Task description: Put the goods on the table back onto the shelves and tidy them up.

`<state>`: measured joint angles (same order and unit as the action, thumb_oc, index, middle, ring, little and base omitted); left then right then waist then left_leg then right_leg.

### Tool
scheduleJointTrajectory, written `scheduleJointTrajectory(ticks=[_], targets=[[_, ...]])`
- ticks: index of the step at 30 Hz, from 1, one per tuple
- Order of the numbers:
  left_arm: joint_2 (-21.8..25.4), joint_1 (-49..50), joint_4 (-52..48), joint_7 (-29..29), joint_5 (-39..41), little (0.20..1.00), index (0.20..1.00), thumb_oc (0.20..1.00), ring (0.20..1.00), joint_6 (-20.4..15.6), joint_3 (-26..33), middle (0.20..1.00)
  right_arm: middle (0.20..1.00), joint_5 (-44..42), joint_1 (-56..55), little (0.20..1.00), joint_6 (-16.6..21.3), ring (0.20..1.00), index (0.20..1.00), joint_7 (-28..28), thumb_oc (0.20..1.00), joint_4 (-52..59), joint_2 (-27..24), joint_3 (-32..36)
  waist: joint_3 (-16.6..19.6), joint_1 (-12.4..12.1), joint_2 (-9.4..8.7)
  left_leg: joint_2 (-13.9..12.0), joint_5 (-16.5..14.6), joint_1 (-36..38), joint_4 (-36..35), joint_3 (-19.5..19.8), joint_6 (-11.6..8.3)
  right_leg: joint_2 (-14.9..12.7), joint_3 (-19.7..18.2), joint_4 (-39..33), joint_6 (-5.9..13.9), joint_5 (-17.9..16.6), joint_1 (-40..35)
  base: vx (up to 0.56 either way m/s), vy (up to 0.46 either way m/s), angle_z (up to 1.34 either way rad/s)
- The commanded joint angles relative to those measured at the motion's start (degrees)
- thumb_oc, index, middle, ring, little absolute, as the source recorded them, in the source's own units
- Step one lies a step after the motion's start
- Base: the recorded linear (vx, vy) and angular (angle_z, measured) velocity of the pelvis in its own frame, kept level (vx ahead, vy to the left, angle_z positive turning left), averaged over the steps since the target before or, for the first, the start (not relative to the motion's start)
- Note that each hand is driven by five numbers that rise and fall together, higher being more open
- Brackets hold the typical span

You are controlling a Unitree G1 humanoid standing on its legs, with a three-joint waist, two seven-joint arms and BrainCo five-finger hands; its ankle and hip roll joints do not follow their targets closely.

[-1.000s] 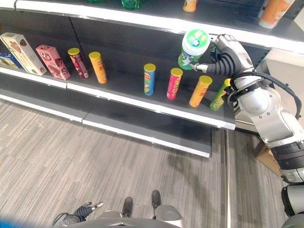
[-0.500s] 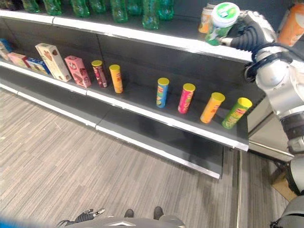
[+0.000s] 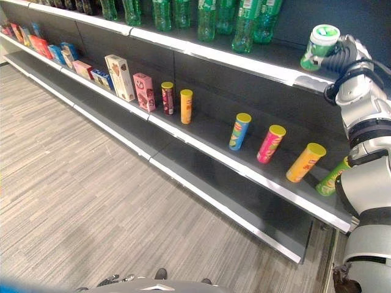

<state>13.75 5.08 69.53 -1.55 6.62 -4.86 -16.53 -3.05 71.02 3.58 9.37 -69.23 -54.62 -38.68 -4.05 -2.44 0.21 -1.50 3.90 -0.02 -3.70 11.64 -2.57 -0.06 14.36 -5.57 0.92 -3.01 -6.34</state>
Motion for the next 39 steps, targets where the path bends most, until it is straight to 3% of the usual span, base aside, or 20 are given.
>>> scheduleJointTrajectory(ticks=[1,16,28,29,30,39], targets=[[3.35,-2.80,1.11,-0.51,1.37,1.000,1.000,1.000,1.000,-1.12,-1.69,1.000,0.200,1.19,5.93,0.200,0.52,0.200,0.200,2.22,0.200,-4.05,-2.66,-0.90,-0.55,-1.42,-2.34,-0.86,-6.57,5.68,2.11,-2.11,-5.25,-3.24,-4.34,4.53,3.86,6.41,3.30,0.03,-0.062,0.27],[3.64,-2.47,1.48,-0.58,2.16,1.000,1.000,1.000,1.000,-0.92,-0.75,1.000,0.200,1.26,6.76,0.200,0.39,0.200,0.200,3.86,0.200,-4.47,-6.60,-0.77,-2.01,-1.33,1.03,-2.37,-3.58,4.22,2.04,0.40,-7.30,-3.74,-0.76,8.48,2.45,9.55,4.38,0.02,-0.065,0.29],[3.31,-2.82,3.03,-0.89,2.53,1.000,1.000,1.000,1.000,-0.86,-0.19,1.000,0.200,2.27,7.34,0.200,0.35,0.200,0.200,3.91,0.200,-4.95,-6.00,-2.04,-1.69,-0.91,1.25,-2.81,-1.81,4.70,1.50,0.55,-7.96,-3.67,0.32,9.45,1.96,10.50,3.68,0.03,-0.042,0.15],[3.19,-2.88,2.92,-1.05,2.30,1.000,1.000,1.000,1.000,-0.94,-0.27,1.000,0.787,2.75,7.22,0.787,0.35,0.787,0.787,4.02,0.787,-5.43,-5.42,-2.06,-1.53,-0.91,1.07,-2.85,-2.00,4.92,1.34,0.30,-7.96,-3.60,0.23,9.23,2.00,10.42,3.49,0.00,0.000,0.00],[3.19,-2.93,2.85,-1.13,2.18,1.000,1.000,1.000,1.000,-0.97,-0.27,1.000,1.000,2.79,7.17,1.000,0.40,1.000,1.000,4.12,1.000,-5.49,-5.20,-1.89,-1.55,-0.98,0.95,-2.91,-2.14,4.96,1.25,0.14,-7.92,-3.56,0.20,9.11,2.03,10.35,3.47,0.00,0.000,0.00],[3.35,-2.82,3.26,-1.17,1.99,1.000,1.000,1.000,1.000,-1.00,0.37,1.000,1.000,4.36,8.93,1.000,0.53,1.000,1.000,6.18,1.000,-3.10,-5.80,-2.94,-1.28,-0.87,-0.19,-3.00,-3.63,5.56,0.54,-0.90,-7.54,-3.22,-0.57,7.41,2.30,9.70,2.77,0.00,0.019,-0.03]])
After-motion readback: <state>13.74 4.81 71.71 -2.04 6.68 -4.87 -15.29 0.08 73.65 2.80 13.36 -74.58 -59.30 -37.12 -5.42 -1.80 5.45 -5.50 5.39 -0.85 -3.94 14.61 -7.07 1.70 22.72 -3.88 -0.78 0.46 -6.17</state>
